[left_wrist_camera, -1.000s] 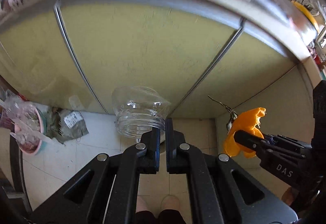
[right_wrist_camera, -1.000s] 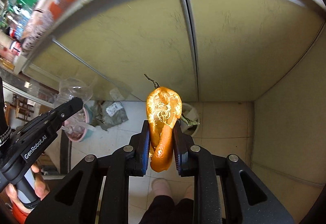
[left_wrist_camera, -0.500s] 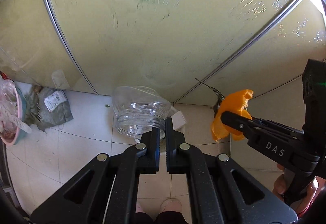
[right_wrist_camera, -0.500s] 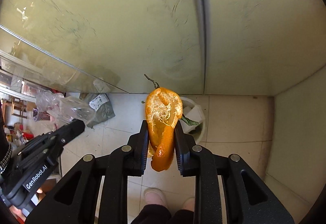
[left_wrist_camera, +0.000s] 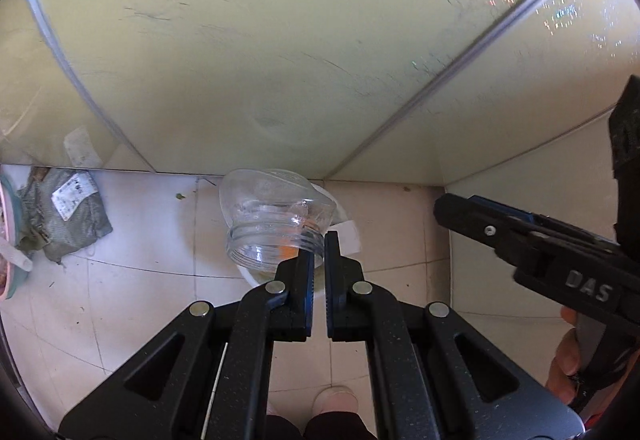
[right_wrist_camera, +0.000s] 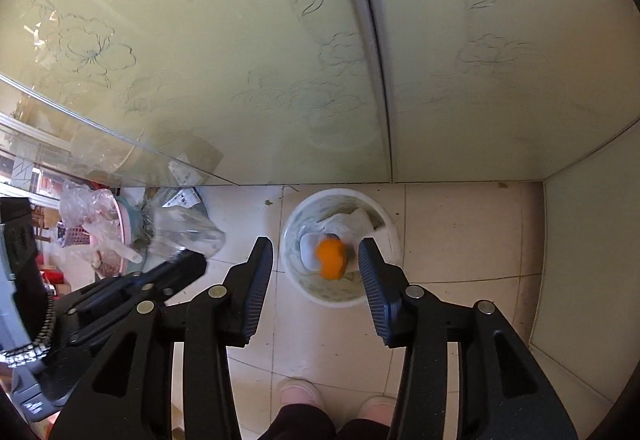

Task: Collect trash
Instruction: 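Open the right gripper over the bin while the left releases the cup, then raise both grippers back up toward the counter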

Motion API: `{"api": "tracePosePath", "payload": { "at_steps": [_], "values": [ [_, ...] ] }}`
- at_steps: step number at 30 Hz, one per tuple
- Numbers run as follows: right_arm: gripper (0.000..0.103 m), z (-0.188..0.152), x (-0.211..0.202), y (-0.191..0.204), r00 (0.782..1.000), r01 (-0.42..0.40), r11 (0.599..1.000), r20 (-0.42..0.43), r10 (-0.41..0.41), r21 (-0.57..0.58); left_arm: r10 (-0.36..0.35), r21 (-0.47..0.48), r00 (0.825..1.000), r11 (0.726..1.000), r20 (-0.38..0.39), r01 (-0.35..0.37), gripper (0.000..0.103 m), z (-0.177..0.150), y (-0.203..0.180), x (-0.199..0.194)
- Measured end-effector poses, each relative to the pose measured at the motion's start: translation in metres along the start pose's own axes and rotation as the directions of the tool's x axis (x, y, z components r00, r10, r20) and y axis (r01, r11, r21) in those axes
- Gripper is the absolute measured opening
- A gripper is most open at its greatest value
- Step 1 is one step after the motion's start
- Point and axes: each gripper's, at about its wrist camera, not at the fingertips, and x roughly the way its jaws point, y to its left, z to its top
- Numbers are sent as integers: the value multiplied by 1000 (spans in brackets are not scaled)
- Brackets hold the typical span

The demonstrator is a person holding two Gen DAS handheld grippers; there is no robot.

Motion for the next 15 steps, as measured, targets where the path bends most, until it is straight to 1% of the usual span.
{"api": "tracePosePath", "payload": {
  "at_steps": [1, 3, 4, 5, 6, 9, 12, 15],
  "values": [
    [41, 0, -4, -2, 1000, 9, 1000, 5, -9, 0, 3, 1, 1000, 1000, -4, -3, 3, 1, -2, 3],
    [41, 1, -8, -4, 999, 30, 1000, 20, -30, -1, -21, 8, 1000, 1000, -16, 21, 3, 3, -7, 7],
    [41, 1, -12, -5, 999, 35, 999, 25, -35, 1, -32, 14, 999, 999, -28, 33, 6, 4, -11, 9],
    [41, 2, -16, -8, 999, 39, 999, 31, -39, 4, -35, 20, 999, 999, -36, 36, 14, 5, -13, 11],
    [41, 2, -19, -10, 998, 40, 999, 37, -40, 8, -35, 24, 999, 999, -39, 36, 17, 5, -14, 12],
    [41, 3, -27, -13, 998, 39, 999, 52, -39, 14, -27, 29, 999, 999, -44, 28, 18, 6, -17, 9],
    [41, 4, -35, -9, 997, 40, 999, 59, -41, 16, -16, 26, 999, 1000, -36, 17, 18, 8, -20, -7],
    [41, 5, -51, -1, 997, 47, 999, 63, -48, 12, 5, 31, 1000, 999, -13, -5, 18, 13, -27, -40]
  ]
}}
